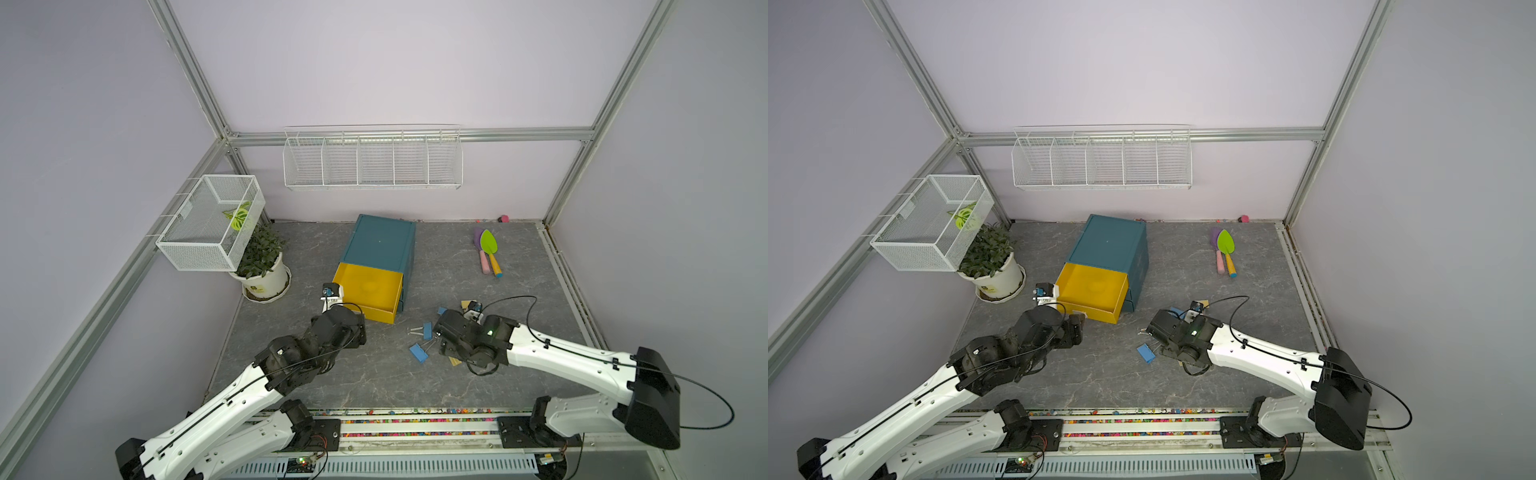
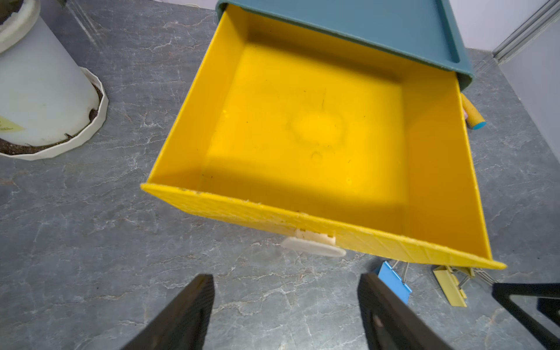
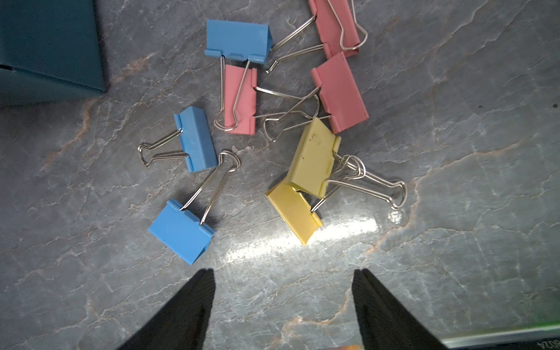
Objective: Put the binder clips in the drawer according to color
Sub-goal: Open the drawer in the storage box, then pick up the binder clip at the center of the board.
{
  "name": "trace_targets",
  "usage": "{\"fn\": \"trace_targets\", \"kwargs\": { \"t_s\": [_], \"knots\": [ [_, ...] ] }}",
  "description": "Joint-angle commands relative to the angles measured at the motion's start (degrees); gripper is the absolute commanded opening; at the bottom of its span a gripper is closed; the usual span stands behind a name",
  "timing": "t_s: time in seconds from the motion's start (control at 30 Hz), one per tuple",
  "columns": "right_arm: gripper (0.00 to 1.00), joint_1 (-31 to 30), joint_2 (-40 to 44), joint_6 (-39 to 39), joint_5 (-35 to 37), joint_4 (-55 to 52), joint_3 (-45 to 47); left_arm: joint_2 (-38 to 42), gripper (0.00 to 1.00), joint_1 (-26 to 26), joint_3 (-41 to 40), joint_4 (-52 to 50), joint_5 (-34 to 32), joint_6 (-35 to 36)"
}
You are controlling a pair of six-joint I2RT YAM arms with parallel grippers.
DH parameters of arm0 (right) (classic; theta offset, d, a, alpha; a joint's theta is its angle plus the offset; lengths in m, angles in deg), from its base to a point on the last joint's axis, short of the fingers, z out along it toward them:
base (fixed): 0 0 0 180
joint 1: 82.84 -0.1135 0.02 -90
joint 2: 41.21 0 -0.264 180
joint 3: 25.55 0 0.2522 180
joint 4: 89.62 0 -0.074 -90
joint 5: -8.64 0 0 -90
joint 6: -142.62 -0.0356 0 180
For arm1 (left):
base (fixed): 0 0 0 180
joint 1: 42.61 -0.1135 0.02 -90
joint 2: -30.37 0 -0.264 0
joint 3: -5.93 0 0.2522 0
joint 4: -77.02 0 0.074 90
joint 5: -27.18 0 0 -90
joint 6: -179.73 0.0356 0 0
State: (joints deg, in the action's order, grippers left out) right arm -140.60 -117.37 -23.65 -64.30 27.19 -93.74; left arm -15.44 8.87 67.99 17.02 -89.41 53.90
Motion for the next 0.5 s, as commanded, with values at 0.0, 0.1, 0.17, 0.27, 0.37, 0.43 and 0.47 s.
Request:
{"fn": "trace_targets", "kwargs": {
  "t_s": [0.0, 0.1, 0.17, 0.27, 0.37, 0.43, 0.47],
  "knots": [
    [0.79, -0.33, -2.54, -3.47, -3.26, 2.67, 1.18, 2.31, 0.86, -0.24, -0.24, -2.43, 0.31, -1.43],
    [0.8, -0.43, -5.3, -7.75, -6.26, 5.01, 1.86, 3.66, 0.87, -0.24, 0.14, -3.6, 0.06, -2.05],
    [0.81, -0.68, -7.01, -10.14, -7.93, 7.32, 1.97, 4.61, 0.87, -0.24, 0.35, -4.1, -0.21, -2.23],
    [0.85, -1.27, -9.8, -13.67, -9.24, 9.01, 0.48, 5.63, 0.87, -0.24, 0.53, -4.85, -0.69, -2.69],
    [0.87, -1.41, -12.98, -16.64, -9.75, 8.84, -1.96, 6.74, 0.87, -0.24, 1.27, -6.46, -1.51, -3.43],
    [0.87, -1.4, -15.12, -18.05, -10.62, 10.24, -3.2, 7.54, 0.87, -0.24, 2.26, -7.6, -2.17, -4.07],
    [0.88, -1.47, -16.13, -19.27, -11.2, 10.3, -3.72, 7.74, 0.87, -0.24, 2.66, -8.01, -2.23, -4.14]
  ]
}}
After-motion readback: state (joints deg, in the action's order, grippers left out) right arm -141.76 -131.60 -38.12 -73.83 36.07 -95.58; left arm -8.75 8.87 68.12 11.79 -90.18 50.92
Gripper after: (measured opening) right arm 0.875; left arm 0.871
